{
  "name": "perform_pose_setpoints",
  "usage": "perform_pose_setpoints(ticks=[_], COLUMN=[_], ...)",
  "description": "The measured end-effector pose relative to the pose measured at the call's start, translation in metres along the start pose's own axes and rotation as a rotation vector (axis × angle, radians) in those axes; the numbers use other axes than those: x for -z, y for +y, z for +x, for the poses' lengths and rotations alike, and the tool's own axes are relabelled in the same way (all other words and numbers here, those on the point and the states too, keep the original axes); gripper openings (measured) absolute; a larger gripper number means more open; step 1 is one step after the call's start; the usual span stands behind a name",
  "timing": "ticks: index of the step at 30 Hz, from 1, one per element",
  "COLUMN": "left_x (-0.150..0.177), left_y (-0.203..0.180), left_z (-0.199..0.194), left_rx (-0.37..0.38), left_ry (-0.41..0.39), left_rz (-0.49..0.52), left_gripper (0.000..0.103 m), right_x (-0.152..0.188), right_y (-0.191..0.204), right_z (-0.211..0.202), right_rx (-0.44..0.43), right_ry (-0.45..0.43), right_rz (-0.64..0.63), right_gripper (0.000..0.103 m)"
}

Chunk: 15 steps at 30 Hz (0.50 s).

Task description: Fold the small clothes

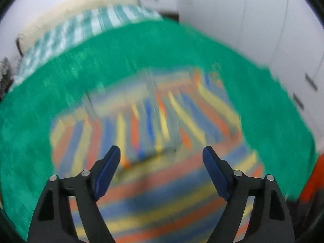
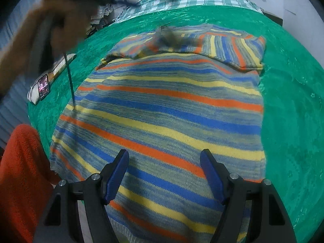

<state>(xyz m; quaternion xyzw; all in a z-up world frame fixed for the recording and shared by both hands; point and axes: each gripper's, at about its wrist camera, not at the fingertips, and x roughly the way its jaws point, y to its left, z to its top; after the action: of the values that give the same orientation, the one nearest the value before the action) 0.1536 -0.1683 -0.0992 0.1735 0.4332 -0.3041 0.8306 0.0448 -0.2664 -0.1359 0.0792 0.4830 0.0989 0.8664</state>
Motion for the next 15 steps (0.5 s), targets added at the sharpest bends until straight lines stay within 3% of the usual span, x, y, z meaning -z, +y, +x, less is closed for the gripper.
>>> perform_pose_setpoints(ticks=[3, 6, 11, 13, 15], left_x=[0.062, 0.098, 0.100, 0.094, 0.077], left_y=[0.019, 0.070, 0.186, 0.218, 0.232], left_z=[-0.008, -0.030, -0.054, -0.045, -0.030], left_rx=[-0.022, -0.013, 0.000, 0.034, 0.060], left_ry=[0.043, 0.035, -0.038, -0.038, -0.025], left_rz=[-0.053, -0.189, -0.535, -0.635, -0.650], left_gripper=[0.084, 0.084, 0.082, 0.079, 0.078], right_x=[0.004, 0.006, 0.004, 0.003, 0.004], right_y=[-0.002, -0.001, 0.006, 0.008, 0.009], right_z=[-0.002, -0.001, 0.004, 0.006, 0.008], right_rx=[-0.011, -0.009, 0.016, 0.032, 0.046], right_ry=[0.009, 0.016, 0.025, 0.026, 0.029], right_rz=[-0.001, -0.012, -0.025, -0.034, -0.038], right_gripper=[0.072, 0.073, 0.078, 0.078, 0.079])
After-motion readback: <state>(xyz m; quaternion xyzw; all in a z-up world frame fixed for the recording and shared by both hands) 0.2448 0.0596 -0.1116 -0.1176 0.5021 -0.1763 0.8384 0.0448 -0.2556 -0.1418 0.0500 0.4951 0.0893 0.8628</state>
